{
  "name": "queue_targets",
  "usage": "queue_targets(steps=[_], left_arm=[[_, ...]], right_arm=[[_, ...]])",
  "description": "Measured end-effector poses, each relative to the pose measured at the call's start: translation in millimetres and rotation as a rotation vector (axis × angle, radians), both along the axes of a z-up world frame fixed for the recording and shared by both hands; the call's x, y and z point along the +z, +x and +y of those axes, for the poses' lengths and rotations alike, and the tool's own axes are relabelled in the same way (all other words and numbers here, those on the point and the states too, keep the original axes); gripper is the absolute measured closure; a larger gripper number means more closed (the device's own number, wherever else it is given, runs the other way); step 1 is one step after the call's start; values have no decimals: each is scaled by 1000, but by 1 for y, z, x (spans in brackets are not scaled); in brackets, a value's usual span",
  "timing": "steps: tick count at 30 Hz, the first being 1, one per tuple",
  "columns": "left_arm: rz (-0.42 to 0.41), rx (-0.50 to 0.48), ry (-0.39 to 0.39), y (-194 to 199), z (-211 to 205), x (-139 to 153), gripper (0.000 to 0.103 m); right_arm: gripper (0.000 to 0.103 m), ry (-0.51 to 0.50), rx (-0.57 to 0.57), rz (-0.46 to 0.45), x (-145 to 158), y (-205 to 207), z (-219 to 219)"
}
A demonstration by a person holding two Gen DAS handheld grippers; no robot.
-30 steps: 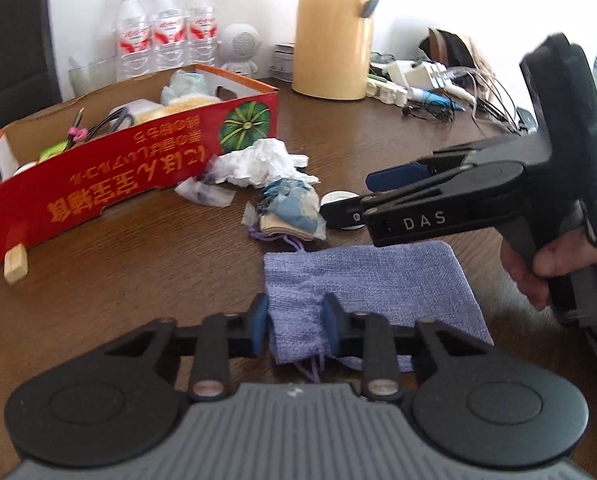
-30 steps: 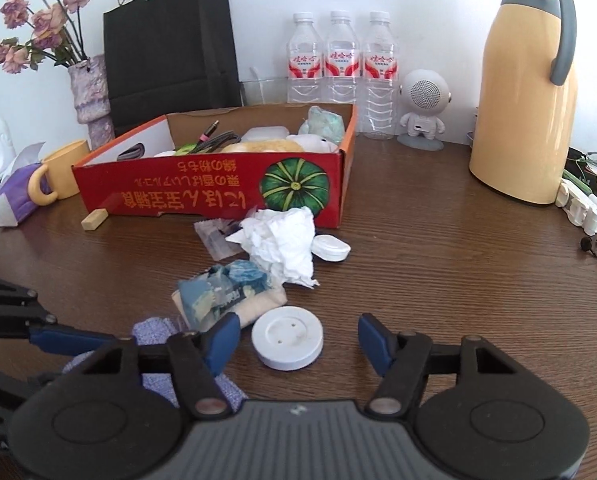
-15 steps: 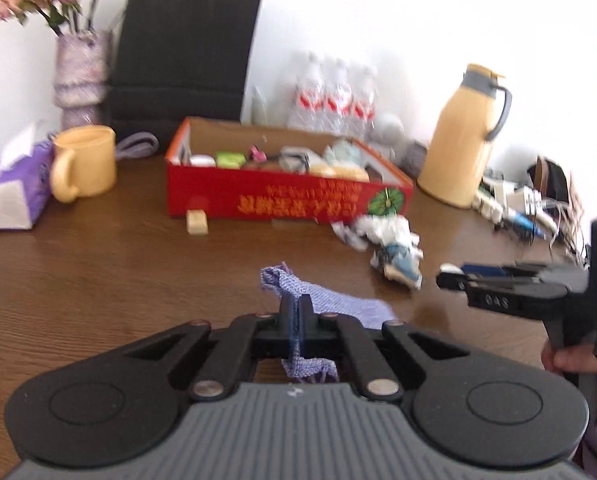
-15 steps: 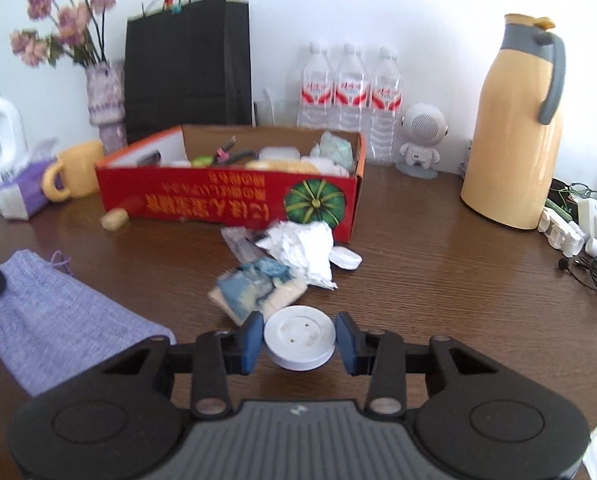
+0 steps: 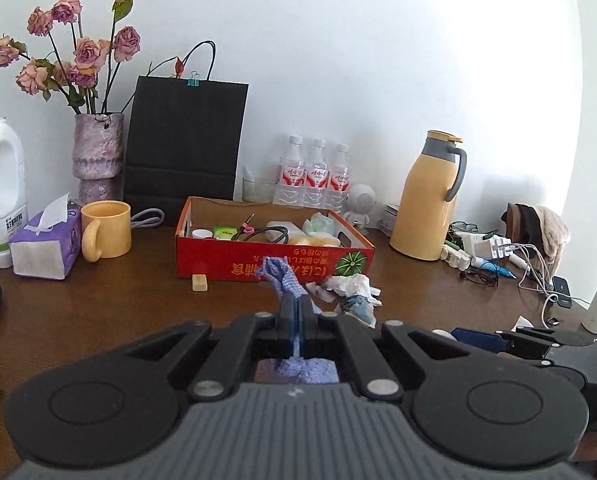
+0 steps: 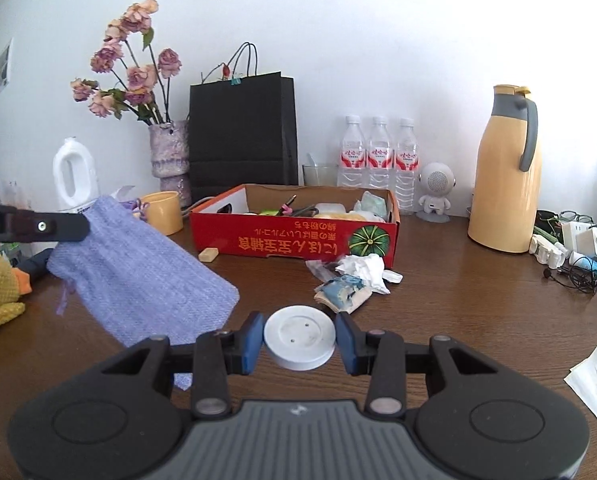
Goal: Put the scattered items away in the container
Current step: 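Carry pouch and lid into the box and open both tools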
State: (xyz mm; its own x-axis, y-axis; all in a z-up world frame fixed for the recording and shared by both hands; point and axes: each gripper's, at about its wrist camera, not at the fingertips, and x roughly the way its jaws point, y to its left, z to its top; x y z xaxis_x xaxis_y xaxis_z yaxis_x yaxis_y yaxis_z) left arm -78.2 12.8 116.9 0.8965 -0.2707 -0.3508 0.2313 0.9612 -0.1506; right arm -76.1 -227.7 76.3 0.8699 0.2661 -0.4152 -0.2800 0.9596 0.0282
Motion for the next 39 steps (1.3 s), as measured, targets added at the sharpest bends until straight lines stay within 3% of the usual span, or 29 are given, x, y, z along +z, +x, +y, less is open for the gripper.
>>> queue_targets(steps=[9, 17, 25, 30, 33, 39], left_arm=[[2, -16, 12, 18, -12, 5, 101], [-35, -10, 29, 69, -26, 33, 101], [-81, 5, 25, 144, -33, 54, 101], [-77, 24, 57, 204, -34, 53, 101], [-35, 61, 64, 252, -30, 41, 101], [132, 150, 17, 346, -12, 18, 101]], right_arm=[[65, 7, -55, -33, 5, -3, -24], [65, 4, -34, -46, 24, 42, -45], [65, 8, 18, -34, 53, 137, -31], [65, 20, 56, -31, 75, 206, -11], [65, 37, 75, 11, 80, 257, 1], [65, 50, 77, 177, 74, 359, 17]])
